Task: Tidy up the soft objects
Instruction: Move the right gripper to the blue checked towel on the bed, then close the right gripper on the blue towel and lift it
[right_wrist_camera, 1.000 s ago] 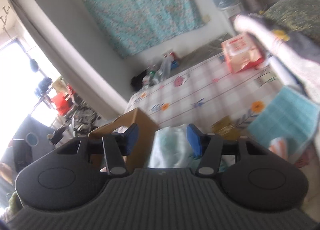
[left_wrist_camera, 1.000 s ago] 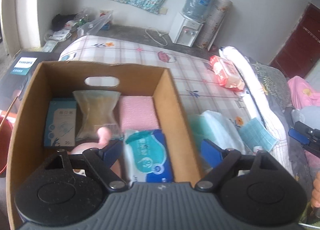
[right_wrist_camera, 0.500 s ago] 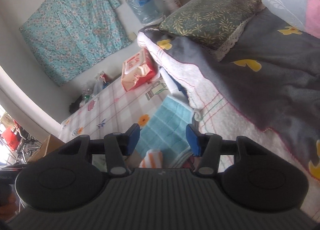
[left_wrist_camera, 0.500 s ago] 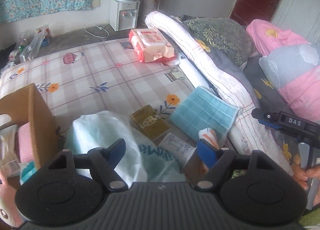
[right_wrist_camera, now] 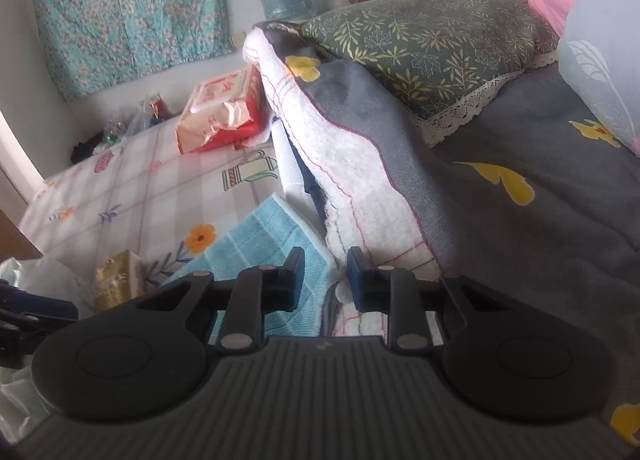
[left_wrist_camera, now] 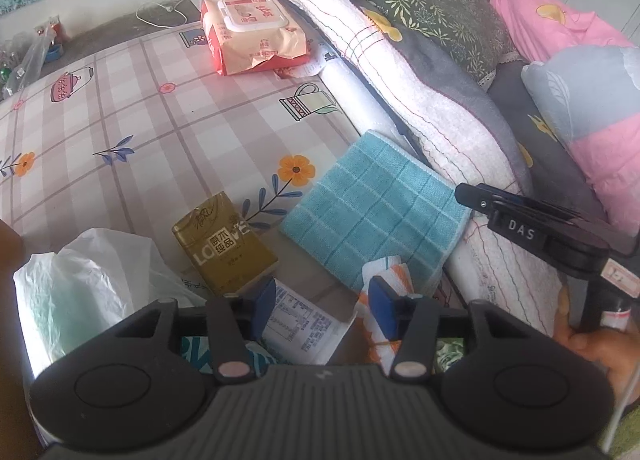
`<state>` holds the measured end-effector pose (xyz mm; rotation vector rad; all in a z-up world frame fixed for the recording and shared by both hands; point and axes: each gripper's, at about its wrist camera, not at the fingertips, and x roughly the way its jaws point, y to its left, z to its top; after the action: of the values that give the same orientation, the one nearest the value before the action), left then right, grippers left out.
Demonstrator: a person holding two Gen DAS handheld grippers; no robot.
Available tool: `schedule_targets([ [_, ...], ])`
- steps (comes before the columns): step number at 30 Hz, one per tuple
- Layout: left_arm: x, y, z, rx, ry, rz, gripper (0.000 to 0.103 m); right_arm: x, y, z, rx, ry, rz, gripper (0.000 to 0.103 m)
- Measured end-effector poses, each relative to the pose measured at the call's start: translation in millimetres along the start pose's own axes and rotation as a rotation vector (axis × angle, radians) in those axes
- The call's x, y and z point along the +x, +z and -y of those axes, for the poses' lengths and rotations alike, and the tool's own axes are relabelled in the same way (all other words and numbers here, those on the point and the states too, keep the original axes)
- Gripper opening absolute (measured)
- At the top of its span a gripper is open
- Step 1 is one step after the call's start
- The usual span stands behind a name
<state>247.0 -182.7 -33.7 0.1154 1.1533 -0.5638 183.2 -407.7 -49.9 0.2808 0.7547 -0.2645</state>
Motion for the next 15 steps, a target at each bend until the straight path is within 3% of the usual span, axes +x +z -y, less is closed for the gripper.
schedule_targets([
  [4, 4, 3, -4, -0.004, -0.002, -0.011, 0.052, 6, -5, -2, -0.026, 0.005, -0.014, 0.009],
  [8, 5, 6, -9, -0.018, -0.002, -0.014, 0.052, -9, -6, -4, -0.02, 0.068, 0.012, 0.007],
  [15, 6, 10, -16, -0.052, -0.01, -0.004, 0.052, -31, -15, -33, -0.082, 0.293, -0.021, 0.005],
])
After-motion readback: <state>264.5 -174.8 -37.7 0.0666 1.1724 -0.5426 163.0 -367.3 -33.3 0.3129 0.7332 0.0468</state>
